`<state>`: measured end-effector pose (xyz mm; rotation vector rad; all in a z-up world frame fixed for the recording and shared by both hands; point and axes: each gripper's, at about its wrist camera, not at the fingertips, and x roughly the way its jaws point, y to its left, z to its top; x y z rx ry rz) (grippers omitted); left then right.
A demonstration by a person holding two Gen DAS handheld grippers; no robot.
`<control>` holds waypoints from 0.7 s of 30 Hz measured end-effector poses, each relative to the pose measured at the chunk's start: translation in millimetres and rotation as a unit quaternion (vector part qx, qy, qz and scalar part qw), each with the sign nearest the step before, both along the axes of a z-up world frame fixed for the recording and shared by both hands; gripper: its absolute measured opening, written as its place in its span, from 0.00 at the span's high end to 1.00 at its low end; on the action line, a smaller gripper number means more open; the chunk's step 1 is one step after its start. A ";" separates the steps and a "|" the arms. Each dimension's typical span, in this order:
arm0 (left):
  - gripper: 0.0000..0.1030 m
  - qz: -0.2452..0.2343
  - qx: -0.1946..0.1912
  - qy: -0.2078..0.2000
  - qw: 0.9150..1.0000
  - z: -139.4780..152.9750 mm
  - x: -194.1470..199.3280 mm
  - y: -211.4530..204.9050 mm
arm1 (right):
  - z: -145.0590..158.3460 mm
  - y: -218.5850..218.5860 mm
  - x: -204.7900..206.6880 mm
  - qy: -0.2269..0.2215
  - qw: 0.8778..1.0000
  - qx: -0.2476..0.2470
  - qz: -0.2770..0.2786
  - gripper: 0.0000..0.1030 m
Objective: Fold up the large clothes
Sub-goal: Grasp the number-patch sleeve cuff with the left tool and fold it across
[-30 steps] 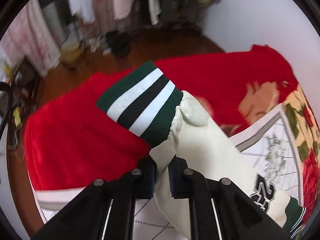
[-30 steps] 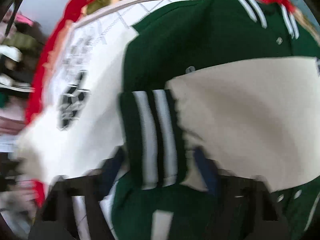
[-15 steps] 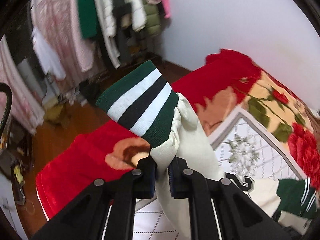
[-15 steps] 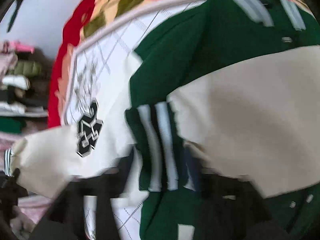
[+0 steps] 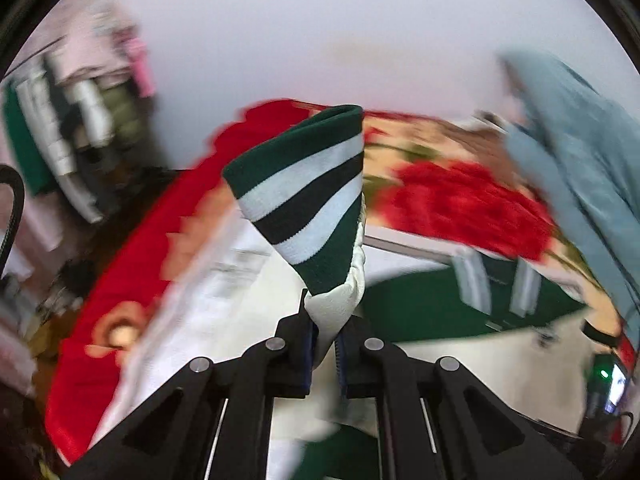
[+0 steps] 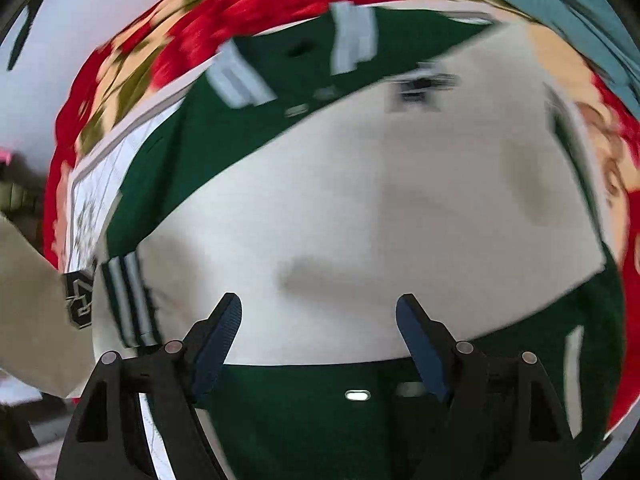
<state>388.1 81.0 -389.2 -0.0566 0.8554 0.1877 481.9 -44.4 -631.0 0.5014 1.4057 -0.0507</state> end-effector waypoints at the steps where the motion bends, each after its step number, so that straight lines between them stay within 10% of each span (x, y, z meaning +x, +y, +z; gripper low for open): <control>1: 0.95 -0.018 -0.007 0.006 1.000 -2.7 3.2 -22.9 | -1.5 -18.8 -4.4 0.003 1.000 0.000 -0.013 0.21; 9: 0.95 -0.164 -0.042 0.070 0.983 -48.3 17.7 -235.8 | -23.4 -166.8 -56.3 0.026 0.995 -0.024 -0.093 0.21; 19: 0.89 -0.194 0.012 0.160 0.968 -121.3 25.5 -322.8 | -59.2 -295.1 -122.4 0.065 0.986 -0.025 -0.153 0.21; 21: 0.69 -0.191 0.001 0.162 0.968 -121.8 25.6 -319.9 | -60.1 -307.8 -128.9 0.064 0.985 -0.016 -0.159 0.21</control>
